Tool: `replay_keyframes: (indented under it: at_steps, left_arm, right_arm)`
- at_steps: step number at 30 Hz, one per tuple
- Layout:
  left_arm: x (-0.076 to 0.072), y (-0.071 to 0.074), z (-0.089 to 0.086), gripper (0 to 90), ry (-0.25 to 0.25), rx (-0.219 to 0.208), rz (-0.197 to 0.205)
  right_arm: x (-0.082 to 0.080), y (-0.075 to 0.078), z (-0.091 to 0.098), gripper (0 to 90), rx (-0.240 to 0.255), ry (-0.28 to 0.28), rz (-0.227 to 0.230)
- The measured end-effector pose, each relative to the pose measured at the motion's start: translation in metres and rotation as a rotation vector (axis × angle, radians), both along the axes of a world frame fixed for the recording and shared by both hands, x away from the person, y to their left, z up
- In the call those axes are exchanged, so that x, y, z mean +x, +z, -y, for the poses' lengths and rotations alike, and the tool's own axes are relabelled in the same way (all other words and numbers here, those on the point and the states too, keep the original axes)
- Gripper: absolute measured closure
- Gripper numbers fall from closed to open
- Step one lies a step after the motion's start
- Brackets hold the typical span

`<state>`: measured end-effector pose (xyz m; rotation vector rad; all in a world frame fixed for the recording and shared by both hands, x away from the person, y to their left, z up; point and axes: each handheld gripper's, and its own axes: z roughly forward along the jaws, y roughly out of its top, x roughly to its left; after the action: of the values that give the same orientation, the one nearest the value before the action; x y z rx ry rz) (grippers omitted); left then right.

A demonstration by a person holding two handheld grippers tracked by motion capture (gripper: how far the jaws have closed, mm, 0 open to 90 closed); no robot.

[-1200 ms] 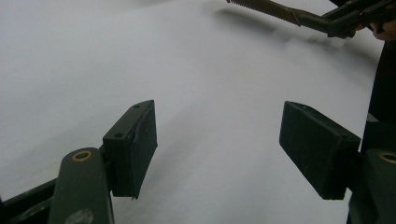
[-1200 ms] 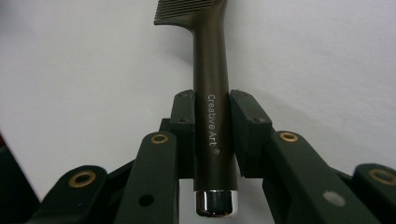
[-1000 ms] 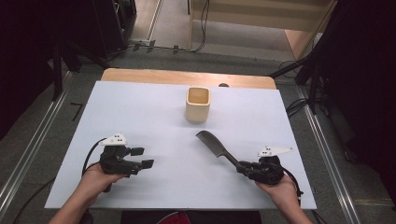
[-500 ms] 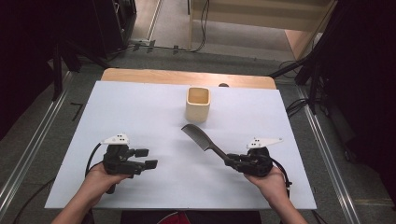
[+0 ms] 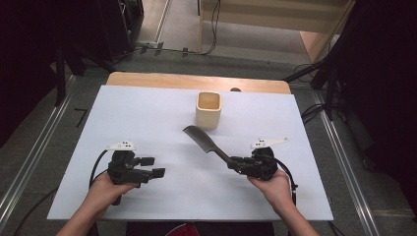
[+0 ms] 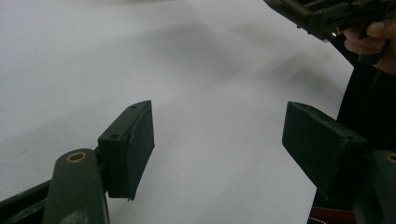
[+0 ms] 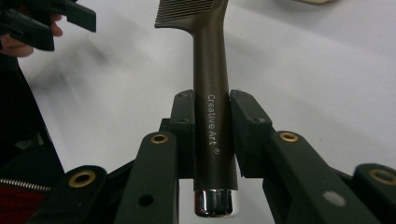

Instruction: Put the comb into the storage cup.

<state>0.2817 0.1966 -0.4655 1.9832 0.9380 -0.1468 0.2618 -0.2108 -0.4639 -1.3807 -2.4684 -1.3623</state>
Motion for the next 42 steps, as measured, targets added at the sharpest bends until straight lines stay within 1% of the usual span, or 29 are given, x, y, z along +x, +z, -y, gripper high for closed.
replay_keyframes:
  at_steps: [1, 4, 5, 6, 8, 10, 11, 12, 15, 17, 19, 20, 21, 22, 25, 28, 29, 30, 32, 34, 35, 36, 37, 38, 39, 40, 42]
  left_arm:
    - [0.000, 0.000, 0.000, 26.3, 0.004, 0.007, 0.003]
    - [-0.001, 0.001, 0.000, 24.8, 0.015, 0.001, 0.002]
    - [-0.001, 0.001, -0.001, 23.6, 0.019, -0.003, -0.003]
    - [-0.001, 0.001, -0.001, 23.6, 0.025, -0.013, -0.010]
    - [-0.001, 0.002, -0.002, 23.6, 0.034, -0.018, -0.017]
    - [-0.002, 0.003, -0.002, 23.6, 0.051, -0.033, -0.027]
    - [-0.002, 0.004, -0.003, 23.9, 0.056, -0.038, -0.029]
    - [-0.001, 0.004, -0.003, 23.9, 0.063, -0.043, -0.036]
    - [0.000, 0.007, -0.001, 24.7, 0.088, -0.040, -0.046]
    - [0.000, 0.008, 0.000, 24.7, 0.092, -0.042, -0.044]
    - [0.000, 0.010, 0.001, 25.7, 0.106, -0.045, -0.032]
    - [0.000, 0.010, 0.001, 25.7, 0.106, -0.045, -0.032]
    - [0.002, 0.011, 0.001, 25.7, 0.122, -0.052, -0.029]
    - [0.002, 0.011, 0.001, 25.7, 0.122, -0.052, -0.029]
    - [0.005, 0.013, 0.003, 25.7, 0.136, -0.057, -0.027]
    - [0.007, 0.014, 0.004, 25.7, 0.146, -0.062, -0.027]
    - [0.008, 0.014, 0.005, 25.7, 0.151, -0.063, -0.027]
    - [0.009, 0.015, 0.006, 25.7, 0.154, -0.063, -0.028]
    - [0.011, 0.016, 0.008, 25.7, 0.156, -0.059, -0.026]
    - [0.014, 0.017, 0.010, 25.7, 0.162, -0.066, -0.026]
    - [0.016, 0.018, 0.012, 25.7, 0.165, -0.067, -0.027]
    - [0.016, 0.018, 0.012, 25.7, 0.165, -0.067, -0.027]
    - [0.018, 0.018, 0.013, 25.7, 0.168, -0.073, -0.031]
    - [0.019, 0.018, 0.014, 25.7, 0.173, -0.076, -0.037]
    - [0.021, 0.018, 0.015, 25.7, 0.177, -0.078, -0.039]
    - [0.022, 0.018, 0.015, 25.7, 0.181, -0.081, -0.043]
    - [0.025, 0.019, 0.016, 25.7, 0.196, -0.086, -0.047]
  right_arm:
    - [0.002, 0.000, -0.002, 70.3, 0.006, -0.001, 0.000]
    - [0.007, 0.000, -0.009, 70.3, 0.018, 0.003, 0.001]
    - [0.010, 0.000, -0.014, 70.3, 0.022, 0.013, -0.004]
    - [0.010, 0.000, -0.014, 70.3, 0.022, 0.013, -0.004]
    - [0.013, 0.000, -0.021, 70.3, 0.023, 0.019, -0.006]
    - [0.015, 0.000, -0.027, 70.3, 0.027, 0.016, -0.009]
    - [0.018, 0.000, -0.032, 70.3, 0.037, 0.017, -0.019]
    - [0.018, 0.000, -0.032, 70.3, 0.037, 0.017, -0.019]
    - [0.023, 0.000, -0.044, 70.3, 0.052, 0.018, -0.026]
    - [0.024, 0.000, -0.047, 70.3, 0.054, 0.018, -0.027]
    - [0.028, 0.002, -0.056, 70.3, 0.075, 0.018, -0.030]
    - [0.028, 0.002, -0.056, 70.3, 0.075, 0.018, -0.030]
    - [0.031, 0.003, -0.060, 70.3, 0.087, 0.014, -0.032]
    - [0.031, 0.003, -0.060, 70.3, 0.087, 0.014, -0.032]
    - [0.035, 0.001, -0.070, 70.3, 0.108, 0.003, -0.046]
    - [0.036, 0.001, -0.073, 70.3, 0.114, -0.005, -0.047]
    - [0.039, 0.000, -0.075, 70.3, 0.127, -0.014, -0.057]
    - [0.039, 0.000, -0.075, 70.3, 0.127, -0.014, -0.057]
    - [0.041, -0.002, -0.077, 70.3, 0.144, -0.029, -0.066]
    - [0.043, -0.003, -0.079, 70.3, 0.155, -0.040, -0.068]
    - [0.045, -0.004, -0.081, 70.3, 0.175, -0.046, -0.076]
    - [0.045, -0.004, -0.081, 70.3, 0.175, -0.046, -0.076]
    - [0.047, -0.006, -0.083, 70.3, 0.193, -0.054, -0.085]
    - [0.047, -0.006, -0.083, 70.3, 0.193, -0.054, -0.085]
    - [0.048, -0.007, -0.086, 70.3, 0.209, -0.061, -0.090]
    - [0.048, -0.007, -0.086, 70.3, 0.209, -0.061, -0.090]
    - [0.049, -0.009, -0.088, 70.3, 0.226, -0.066, -0.092]
